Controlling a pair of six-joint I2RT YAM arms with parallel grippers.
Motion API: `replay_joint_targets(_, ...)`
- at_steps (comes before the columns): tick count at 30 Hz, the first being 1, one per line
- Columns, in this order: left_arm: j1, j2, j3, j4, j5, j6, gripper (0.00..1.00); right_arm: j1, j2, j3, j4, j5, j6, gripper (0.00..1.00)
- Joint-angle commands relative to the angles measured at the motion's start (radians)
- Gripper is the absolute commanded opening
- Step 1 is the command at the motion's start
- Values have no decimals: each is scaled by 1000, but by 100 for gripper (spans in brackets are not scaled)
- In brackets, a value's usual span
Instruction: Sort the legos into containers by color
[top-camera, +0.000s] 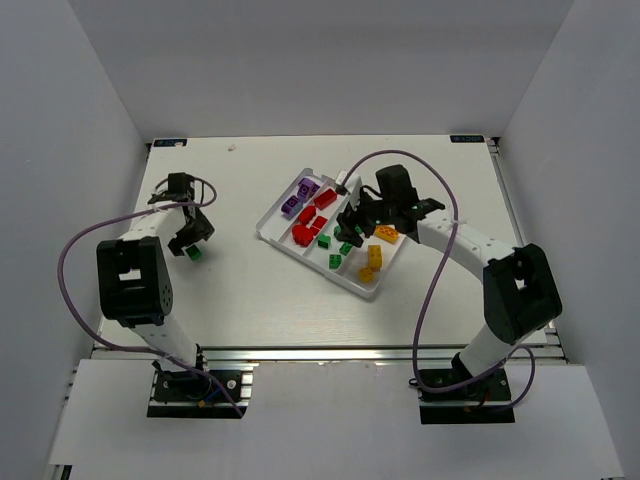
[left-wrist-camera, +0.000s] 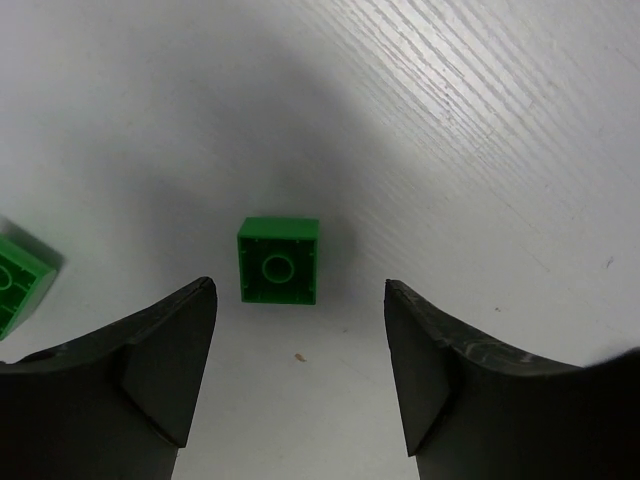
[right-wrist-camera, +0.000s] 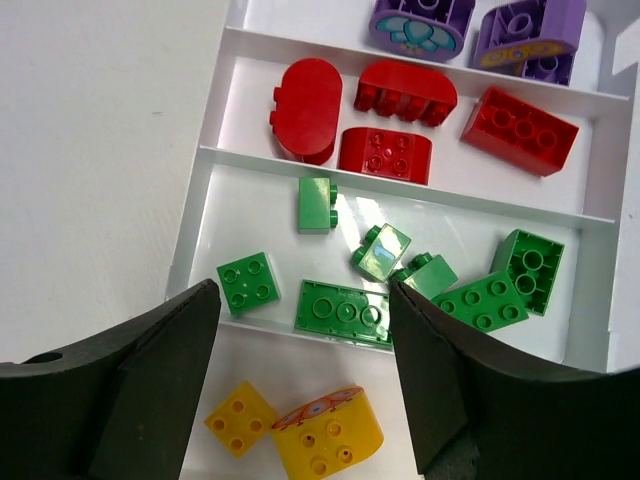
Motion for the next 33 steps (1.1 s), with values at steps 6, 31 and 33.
replay_joint_targets(6, 6, 15, -21, 61, 68, 1, 67, -37, -23, -7, 20, -140, -16, 73)
replay_joint_targets(31, 21, -146, -39, 80, 49, -4, 72, -56, -25, -22, 34, -171, 27, 73)
replay_joint_targets(33, 21, -170, -42, 71, 29, 4, 75, -57, -25, -24, 34, -172, 29, 73)
